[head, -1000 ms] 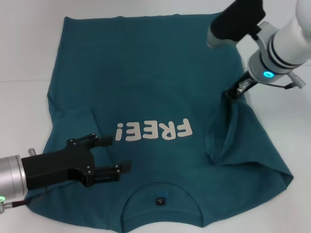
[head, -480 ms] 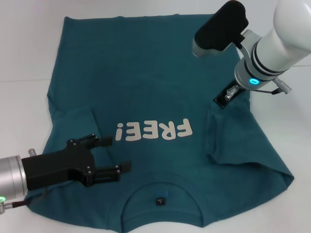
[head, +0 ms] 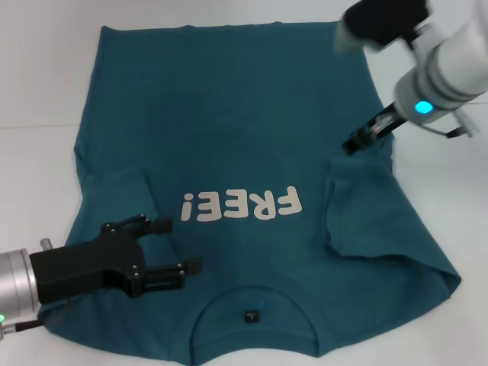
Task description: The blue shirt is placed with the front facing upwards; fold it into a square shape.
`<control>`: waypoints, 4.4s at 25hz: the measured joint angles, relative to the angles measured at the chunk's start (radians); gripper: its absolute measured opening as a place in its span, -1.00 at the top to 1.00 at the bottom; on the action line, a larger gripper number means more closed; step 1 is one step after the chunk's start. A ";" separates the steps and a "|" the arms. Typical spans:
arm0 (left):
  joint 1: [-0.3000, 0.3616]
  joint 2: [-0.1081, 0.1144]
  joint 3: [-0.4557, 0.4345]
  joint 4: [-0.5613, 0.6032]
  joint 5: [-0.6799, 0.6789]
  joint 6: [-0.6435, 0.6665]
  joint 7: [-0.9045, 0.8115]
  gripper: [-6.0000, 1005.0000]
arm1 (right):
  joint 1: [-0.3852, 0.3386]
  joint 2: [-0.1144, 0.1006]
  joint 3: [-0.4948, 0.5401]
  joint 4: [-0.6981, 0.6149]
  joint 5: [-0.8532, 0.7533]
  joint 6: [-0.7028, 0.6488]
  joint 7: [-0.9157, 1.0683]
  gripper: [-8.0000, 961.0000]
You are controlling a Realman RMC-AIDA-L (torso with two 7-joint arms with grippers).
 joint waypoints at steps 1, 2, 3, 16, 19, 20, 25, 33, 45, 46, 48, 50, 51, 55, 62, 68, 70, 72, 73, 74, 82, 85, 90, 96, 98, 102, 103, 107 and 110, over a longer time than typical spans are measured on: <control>0.001 0.000 -0.001 0.000 0.000 0.001 -0.002 -0.83 | -0.008 0.001 0.063 -0.024 0.016 -0.035 -0.016 -0.20; 0.003 0.000 -0.006 -0.001 0.000 0.001 -0.009 -0.83 | -0.015 0.000 0.117 -0.043 0.035 -0.069 -0.034 -0.21; 0.003 0.000 -0.013 -0.004 0.000 0.003 -0.022 -0.83 | -0.022 -0.004 0.182 -0.059 0.073 -0.126 -0.059 -0.22; 0.037 0.014 -0.127 -0.117 0.007 0.092 -0.429 -0.83 | -0.371 -0.090 0.514 -0.191 0.632 -0.501 -0.248 -0.39; 0.068 0.016 -0.126 -0.158 0.033 0.098 -0.478 -0.83 | -0.441 -0.080 0.516 -0.216 0.636 -0.500 -0.274 -0.57; 0.076 0.015 -0.127 -0.172 0.048 0.096 -0.494 -0.83 | -0.458 -0.077 0.518 -0.217 0.637 -0.496 -0.289 -0.63; 0.133 0.002 -0.137 -0.295 0.129 0.068 -0.614 -0.83 | -0.511 -0.070 0.562 -0.222 0.632 -0.483 -0.365 -0.82; 0.137 0.005 -0.176 -0.261 0.275 -0.044 -0.659 -0.83 | -0.524 -0.058 0.648 -0.186 0.633 -0.447 -0.421 -0.84; 0.110 0.009 -0.178 -0.200 0.404 -0.177 -0.708 -0.83 | -0.476 -0.094 0.643 -0.103 0.631 -0.382 -0.441 -0.84; 0.109 0.011 -0.178 -0.193 0.404 -0.180 -0.710 -0.83 | -0.473 -0.095 0.643 -0.100 0.631 -0.380 -0.442 -0.84; 0.106 0.020 -0.178 -0.173 0.405 -0.181 -0.717 -0.83 | -0.469 -0.096 0.643 -0.099 0.630 -0.378 -0.444 -0.84; 0.100 0.031 -0.179 -0.146 0.403 -0.182 -0.722 -0.83 | -0.465 -0.096 0.643 -0.098 0.629 -0.372 -0.444 -0.84; 0.097 0.037 -0.180 -0.132 0.402 -0.182 -0.725 -0.83 | -0.463 -0.096 0.643 -0.097 0.627 -0.369 -0.444 -0.84; 0.073 0.068 -0.178 -0.066 0.400 -0.159 -0.738 -0.83 | -0.452 -0.096 0.643 -0.097 0.602 -0.364 -0.444 -0.85; 0.063 0.063 -0.170 -0.063 0.402 -0.089 -0.736 -0.71 | -0.445 -0.096 0.644 -0.083 0.595 -0.364 -0.443 -0.84; 0.064 0.050 -0.172 -0.085 0.402 -0.080 -0.721 -0.62 | -0.448 -0.096 0.649 -0.072 0.595 -0.363 -0.444 -0.84; 0.064 0.045 -0.176 -0.095 0.401 -0.080 -0.712 -0.58 | -0.450 -0.096 0.648 -0.070 0.595 -0.363 -0.444 -0.84; 0.059 0.048 -0.177 -0.082 0.404 -0.092 -0.710 -0.55 | -0.452 -0.096 0.646 -0.067 0.595 -0.363 -0.444 -0.84; 0.055 0.052 -0.178 -0.069 0.405 -0.100 -0.710 -0.54 | -0.452 -0.096 0.645 -0.065 0.595 -0.363 -0.444 -0.84; 0.051 0.055 -0.178 -0.057 0.406 -0.106 -0.710 -0.52 | -0.452 -0.096 0.645 -0.064 0.595 -0.363 -0.444 -0.84; 0.053 0.049 -0.179 -0.079 0.400 -0.106 -0.709 0.12 | -0.454 -0.096 0.652 -0.063 0.596 -0.371 -0.445 -0.84; 0.054 0.049 -0.179 -0.079 0.400 -0.105 -0.713 0.35 | -0.455 -0.095 0.652 -0.063 0.596 -0.371 -0.445 -0.84; 0.054 0.047 -0.181 -0.080 0.398 -0.092 -0.716 0.57 | -0.455 -0.096 0.657 -0.064 0.599 -0.373 -0.440 -0.84; 0.056 0.031 -0.205 -0.111 0.395 -0.080 -0.717 0.79 | -0.452 -0.108 0.658 -0.071 0.599 -0.394 -0.406 -0.84; 0.058 0.022 -0.207 -0.135 0.394 -0.064 -0.717 0.88 | -0.449 -0.124 0.658 -0.071 0.599 -0.420 -0.379 -0.84; 0.059 0.014 -0.208 -0.164 0.393 -0.038 -0.717 0.94 | -0.434 -0.176 0.644 -0.055 0.583 -0.496 -0.314 -0.84; 0.058 0.014 -0.208 -0.166 0.393 -0.035 -0.717 0.94 | -0.429 -0.188 0.642 -0.050 0.572 -0.508 -0.300 -0.84; 0.057 0.014 -0.208 -0.168 0.393 -0.031 -0.717 0.94 | -0.389 -0.221 0.648 -0.024 0.459 -0.551 -0.251 -0.84; 0.060 0.015 -0.208 -0.167 0.393 -0.031 -0.712 0.94 | -0.361 -0.220 0.643 -0.007 0.373 -0.566 -0.245 -0.84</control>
